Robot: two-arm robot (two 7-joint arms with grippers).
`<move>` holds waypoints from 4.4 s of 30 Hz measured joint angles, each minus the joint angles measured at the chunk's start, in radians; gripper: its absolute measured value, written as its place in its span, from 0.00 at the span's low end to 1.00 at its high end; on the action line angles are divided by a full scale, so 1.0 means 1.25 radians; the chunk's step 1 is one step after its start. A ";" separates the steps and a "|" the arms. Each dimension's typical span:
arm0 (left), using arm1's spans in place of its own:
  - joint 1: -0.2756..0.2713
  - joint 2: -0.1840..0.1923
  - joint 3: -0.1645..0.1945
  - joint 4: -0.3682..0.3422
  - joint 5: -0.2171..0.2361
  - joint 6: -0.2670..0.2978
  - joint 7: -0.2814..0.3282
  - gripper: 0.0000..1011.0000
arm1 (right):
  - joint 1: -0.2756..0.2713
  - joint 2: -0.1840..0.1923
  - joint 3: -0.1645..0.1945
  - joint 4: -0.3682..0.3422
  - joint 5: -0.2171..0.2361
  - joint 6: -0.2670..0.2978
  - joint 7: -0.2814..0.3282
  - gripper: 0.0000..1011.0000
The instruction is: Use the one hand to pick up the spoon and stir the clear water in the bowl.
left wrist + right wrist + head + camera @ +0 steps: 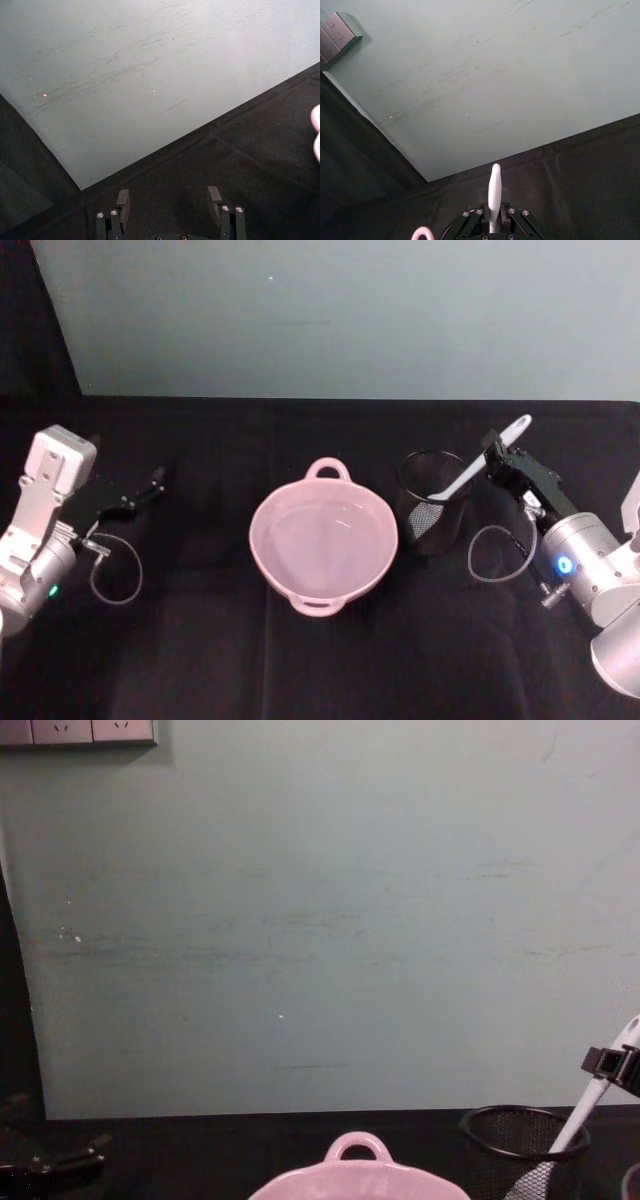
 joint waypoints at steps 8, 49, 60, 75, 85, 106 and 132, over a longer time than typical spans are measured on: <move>0.000 0.000 0.000 0.000 0.000 0.000 0.000 1.00 | -0.004 0.014 -0.009 -0.013 -0.036 -0.017 0.024 0.11; 0.000 0.000 0.000 0.000 0.000 0.000 0.000 1.00 | 0.140 0.201 -0.065 -0.299 -0.098 0.265 0.211 0.11; 0.000 0.000 0.000 0.000 0.000 0.000 0.000 1.00 | 0.194 0.195 -0.218 -0.200 -0.127 0.210 0.302 0.11; 0.000 0.000 0.000 0.000 0.000 0.000 0.000 1.00 | 0.202 0.209 -0.286 -0.114 -0.209 0.115 0.312 0.11; 0.000 0.000 0.000 0.000 0.000 0.000 0.000 1.00 | 0.204 0.174 -0.300 -0.062 -0.218 0.078 0.342 0.11; 0.000 0.000 0.000 0.000 0.000 0.000 0.000 1.00 | 0.249 0.052 -0.287 0.090 -0.272 -0.001 0.276 0.11; 0.000 0.000 0.000 0.000 0.000 0.000 0.000 1.00 | 0.153 0.125 -0.247 -0.076 -0.315 0.067 0.304 0.11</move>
